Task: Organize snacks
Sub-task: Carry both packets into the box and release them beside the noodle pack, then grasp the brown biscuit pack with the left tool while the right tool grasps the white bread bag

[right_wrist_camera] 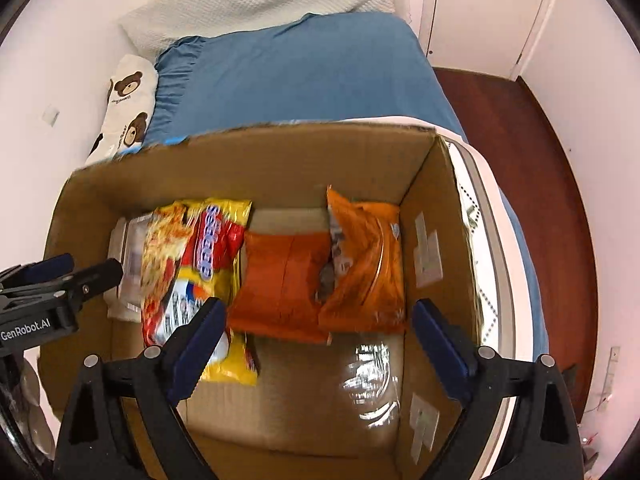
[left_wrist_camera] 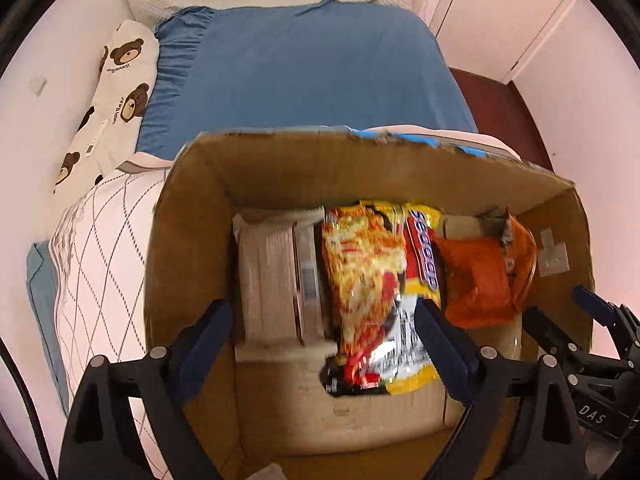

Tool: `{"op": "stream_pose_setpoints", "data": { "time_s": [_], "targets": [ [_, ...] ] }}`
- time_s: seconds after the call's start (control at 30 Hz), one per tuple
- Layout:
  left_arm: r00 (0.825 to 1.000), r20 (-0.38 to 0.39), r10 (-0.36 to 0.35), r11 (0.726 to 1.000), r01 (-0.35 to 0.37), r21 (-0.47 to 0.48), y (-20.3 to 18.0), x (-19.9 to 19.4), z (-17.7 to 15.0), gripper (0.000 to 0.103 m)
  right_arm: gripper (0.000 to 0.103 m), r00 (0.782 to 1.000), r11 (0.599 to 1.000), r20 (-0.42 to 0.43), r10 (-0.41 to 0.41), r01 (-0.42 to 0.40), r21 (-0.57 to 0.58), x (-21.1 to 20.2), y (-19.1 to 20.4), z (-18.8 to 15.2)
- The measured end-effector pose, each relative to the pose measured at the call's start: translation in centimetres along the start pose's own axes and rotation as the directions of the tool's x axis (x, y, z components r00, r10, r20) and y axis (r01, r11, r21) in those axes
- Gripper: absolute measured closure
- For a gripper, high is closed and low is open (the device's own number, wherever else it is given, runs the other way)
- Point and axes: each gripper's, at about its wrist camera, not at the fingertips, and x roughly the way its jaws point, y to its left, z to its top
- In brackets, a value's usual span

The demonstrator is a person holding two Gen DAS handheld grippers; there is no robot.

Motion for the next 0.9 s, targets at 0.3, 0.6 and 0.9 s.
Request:
{"op": "stream_pose_setpoints", "data": {
  "time_s": [0.3,0.6,0.9],
  "targets": [
    [0.996,0.090,-0.027,1.000,0.027,-0.003,-0.2,-4.5,-5.3,0.010,0.007,0.997,0.999,0.065,0.047,-0.047,-0.001,-4.5,0.5,-3.7],
    [0.973,0.231,-0.026,0.999,0.021,0.028,-1.2,-11.2,-10.5,0.010,0.007,0.986,0.998,0.159,0.041,-0.034,-0.043,-10.3,1.0,-7.6],
    [0.950,0.307,-0.057,0.998,0.045,0.046,-1.9,-16.2,-14.9,0.010,0.007,0.968,0.997,0.240,0.075,-0.064,-0.052,-15.5,1.3,-11.9]
  ]
}}
